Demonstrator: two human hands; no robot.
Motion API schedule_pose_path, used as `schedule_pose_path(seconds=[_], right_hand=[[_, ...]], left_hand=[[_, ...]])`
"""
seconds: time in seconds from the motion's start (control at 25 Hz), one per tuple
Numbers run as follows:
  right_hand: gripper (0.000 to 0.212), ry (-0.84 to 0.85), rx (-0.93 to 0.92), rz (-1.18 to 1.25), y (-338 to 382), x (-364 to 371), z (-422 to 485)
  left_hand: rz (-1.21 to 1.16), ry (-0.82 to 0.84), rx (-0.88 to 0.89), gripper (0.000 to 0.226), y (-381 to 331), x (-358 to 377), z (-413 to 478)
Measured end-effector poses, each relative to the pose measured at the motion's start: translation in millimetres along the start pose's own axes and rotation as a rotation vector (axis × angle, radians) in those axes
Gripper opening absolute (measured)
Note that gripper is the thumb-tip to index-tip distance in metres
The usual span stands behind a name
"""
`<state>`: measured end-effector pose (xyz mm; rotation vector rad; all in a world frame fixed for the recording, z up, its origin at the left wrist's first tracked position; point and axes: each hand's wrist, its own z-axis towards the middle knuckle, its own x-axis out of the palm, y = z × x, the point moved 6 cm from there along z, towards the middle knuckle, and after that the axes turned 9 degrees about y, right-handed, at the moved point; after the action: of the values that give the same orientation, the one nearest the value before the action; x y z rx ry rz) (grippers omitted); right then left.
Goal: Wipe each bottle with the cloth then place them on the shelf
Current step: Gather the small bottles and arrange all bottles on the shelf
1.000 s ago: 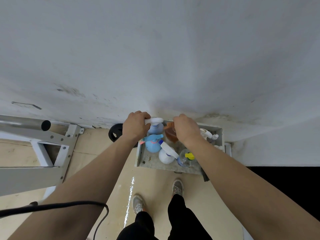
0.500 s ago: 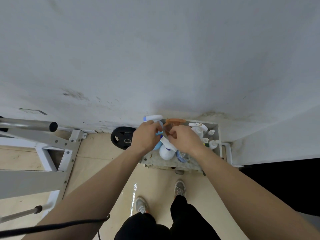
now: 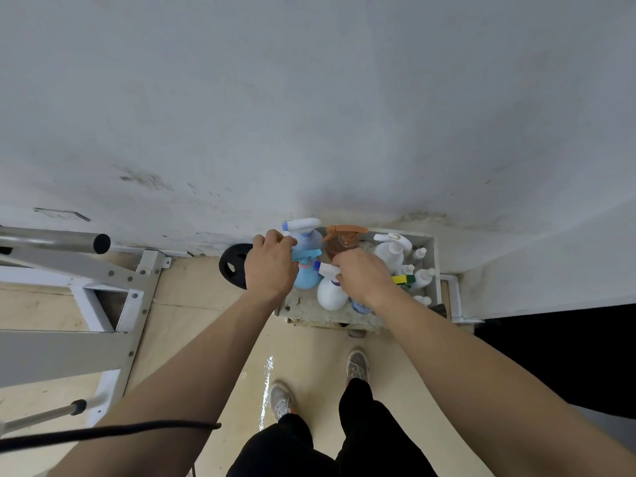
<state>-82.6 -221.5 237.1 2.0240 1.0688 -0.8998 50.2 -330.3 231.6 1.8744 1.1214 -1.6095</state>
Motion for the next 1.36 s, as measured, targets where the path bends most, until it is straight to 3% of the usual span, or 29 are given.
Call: schedule_pose_path(seconds=[0.2,0.96,1.2,1.36], right_hand=[[0.014,-0.026,0.002,-0.083,-2.7,-13.2,2.9],[0.019,-0.069,-0.013,-0.135,-4.5,-5.5,4.8],[0.028,-0.196,-0.019,0.193,-6.4,-44.8,12.0],[0.039,-0.142,0.082,0.233,-11.0,-53.5,39.8]], left_hand=[[-0.036,0.041,-0.016,0.015,8.1,0.4,2.2],[-0.045,0.122,-0.032,0.02,10.3,-3.1,4.8],[-0.107,0.112,-0.041,0.02,13.6,-3.1,1.9],[-0.128,0.113,-0.037,0.019,16.3,0.1,3.2]])
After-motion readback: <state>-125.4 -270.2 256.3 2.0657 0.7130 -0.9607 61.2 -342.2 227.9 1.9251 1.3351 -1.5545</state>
